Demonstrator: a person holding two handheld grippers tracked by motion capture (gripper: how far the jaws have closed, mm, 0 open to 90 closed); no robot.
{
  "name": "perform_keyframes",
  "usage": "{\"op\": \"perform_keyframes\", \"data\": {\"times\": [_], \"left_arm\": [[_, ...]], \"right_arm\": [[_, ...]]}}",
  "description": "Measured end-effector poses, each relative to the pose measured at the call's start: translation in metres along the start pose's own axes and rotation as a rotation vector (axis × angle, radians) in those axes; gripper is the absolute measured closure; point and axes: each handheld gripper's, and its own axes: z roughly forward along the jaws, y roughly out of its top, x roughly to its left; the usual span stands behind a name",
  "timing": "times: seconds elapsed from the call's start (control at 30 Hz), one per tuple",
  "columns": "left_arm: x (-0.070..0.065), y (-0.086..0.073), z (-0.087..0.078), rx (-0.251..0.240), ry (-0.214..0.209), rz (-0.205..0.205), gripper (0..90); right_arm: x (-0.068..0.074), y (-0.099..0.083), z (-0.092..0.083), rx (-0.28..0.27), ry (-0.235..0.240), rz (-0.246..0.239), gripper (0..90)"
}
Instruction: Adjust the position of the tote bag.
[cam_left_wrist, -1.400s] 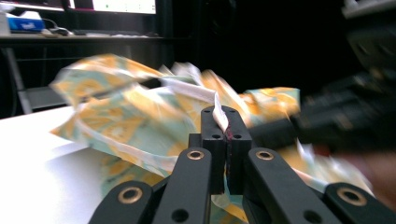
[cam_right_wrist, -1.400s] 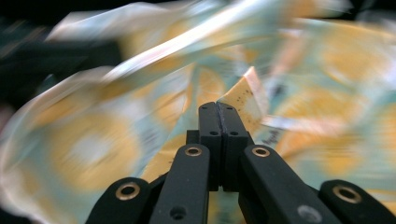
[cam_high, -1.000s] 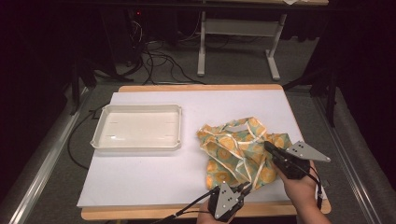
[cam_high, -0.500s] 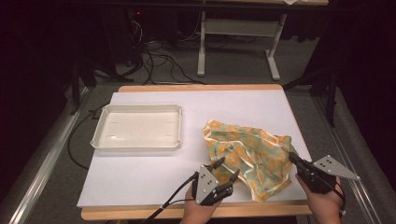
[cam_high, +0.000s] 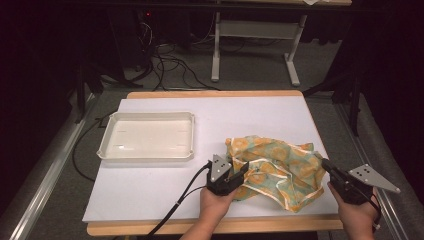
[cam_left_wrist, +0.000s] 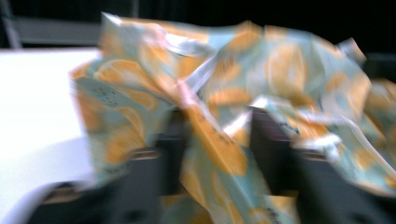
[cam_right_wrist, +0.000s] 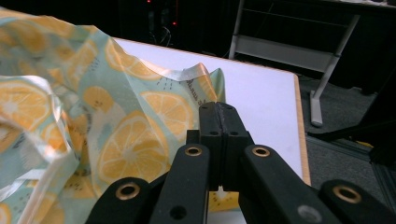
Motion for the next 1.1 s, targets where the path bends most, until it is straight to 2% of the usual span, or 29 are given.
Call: {"op": "perform_keyframes", "data": {"times": [0.03, 0.07, 0.13, 0.27, 0.37, 0.43, 0.5, 0.57, 0.63, 0.7, 0.83, 0.87, 0.9, 0.97, 1.07, 1.1], "left_arm": [[-0.004, -0.002, -0.001, 0.006, 0.003, 0.02, 84.4], [-0.009, -0.007, -0.003, 0.005, -0.006, 0.045, 89.2], [-0.014, -0.012, -0.009, -0.008, 0.006, 0.084, 90.0], [-0.012, -0.012, -0.027, -0.087, 0.038, 0.094, 90.0], [-0.015, -0.006, -0.043, -0.148, 0.032, 0.111, 90.0], [-0.017, -0.005, -0.051, -0.159, 0.017, 0.119, 90.0], [-0.021, -0.008, -0.055, -0.153, -0.009, 0.12, 90.0], [-0.029, -0.018, -0.059, -0.132, -0.033, 0.12, 90.0], [-0.034, -0.028, -0.063, -0.122, -0.051, 0.109, 90.0], [-0.037, -0.038, -0.065, -0.095, -0.06, 0.114, 90.0], [-0.032, -0.052, -0.061, -0.035, -0.066, 0.093, 89.9], [-0.031, -0.053, -0.059, -0.025, -0.066, 0.091, 89.7], [-0.03, -0.053, -0.056, -0.021, -0.066, 0.09, 89.4], [-0.028, -0.052, -0.051, -0.014, -0.075, 0.072, 86.5], [-0.029, -0.048, -0.042, -0.018, -0.081, 0.071, 82.2], [-0.029, -0.047, -0.04, -0.021, -0.083, 0.072, 81.7]], "right_arm": [[-0.002, 0.001, 0.001, 0.001, -0.008, -0.001, 90.0], [-0.004, 0.002, 0.002, 0.002, -0.012, 0.001, 90.0], [-0.01, 0.006, 0.007, 0.003, -0.026, 0.015, 90.0], [-0.016, 0.014, 0.021, -0.001, -0.065, 0.029, 90.0], [-0.018, 0.021, 0.03, -0.008, -0.094, 0.055, 90.0], [-0.019, 0.031, 0.032, -0.025, -0.11, 0.058, 90.0], [-0.02, 0.045, 0.033, -0.045, -0.124, 0.056, 90.0], [-0.02, 0.058, 0.036, -0.063, -0.13, 0.055, 90.0], [-0.018, 0.066, 0.045, -0.057, -0.131, 0.05, 90.0], [-0.016, 0.064, 0.057, -0.029, -0.132, 0.036, 90.0], [-0.013, 0.048, 0.093, 0.074, -0.121, 0.04, 90.0], [-0.012, 0.043, 0.1, 0.097, -0.116, 0.042, 88.8], [-0.012, 0.038, 0.105, 0.12, -0.108, 0.044, 83.2], [-0.01, 0.036, 0.106, 0.119, -0.1, 0.051, 76.1], [-0.008, 0.047, 0.092, 0.06, -0.075, 0.052, 62.8], [-0.007, 0.053, 0.085, 0.048, -0.065, 0.053, 62.7]]}}
